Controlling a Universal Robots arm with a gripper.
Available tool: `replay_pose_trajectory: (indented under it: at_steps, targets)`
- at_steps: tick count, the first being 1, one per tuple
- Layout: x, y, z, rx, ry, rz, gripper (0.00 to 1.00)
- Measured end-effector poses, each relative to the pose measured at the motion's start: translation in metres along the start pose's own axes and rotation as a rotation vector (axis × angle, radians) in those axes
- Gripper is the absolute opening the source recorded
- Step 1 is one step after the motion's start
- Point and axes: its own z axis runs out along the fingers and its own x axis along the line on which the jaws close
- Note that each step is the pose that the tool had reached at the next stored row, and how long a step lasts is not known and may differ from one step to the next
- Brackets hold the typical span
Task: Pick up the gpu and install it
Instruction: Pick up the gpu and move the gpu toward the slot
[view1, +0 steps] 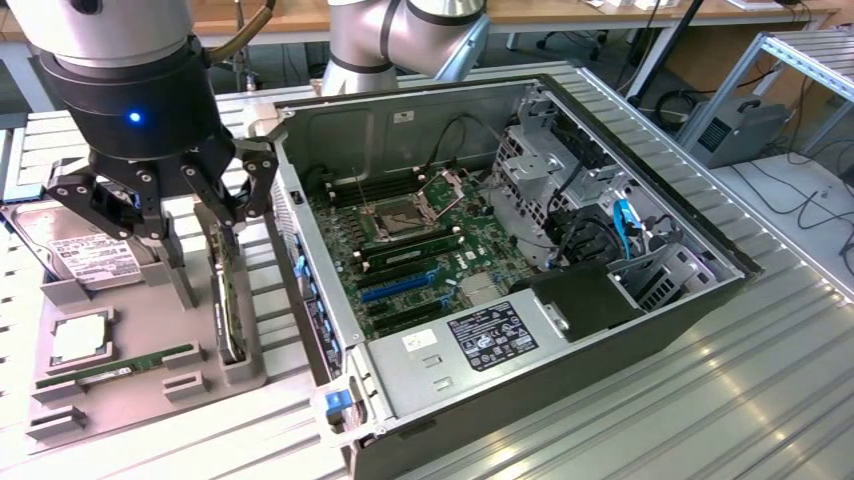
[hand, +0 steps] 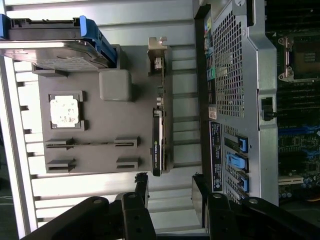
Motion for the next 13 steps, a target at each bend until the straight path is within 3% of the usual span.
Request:
replay_pose_trajectory:
  at_steps: [12, 13]
  targets:
    - [0.0, 0.0004, 0.0123, 0.0001, 0.0, 0.0, 0.48]
    - [0.001, 0.0006, 0.0197, 0.0, 0.0, 0.0, 0.48]
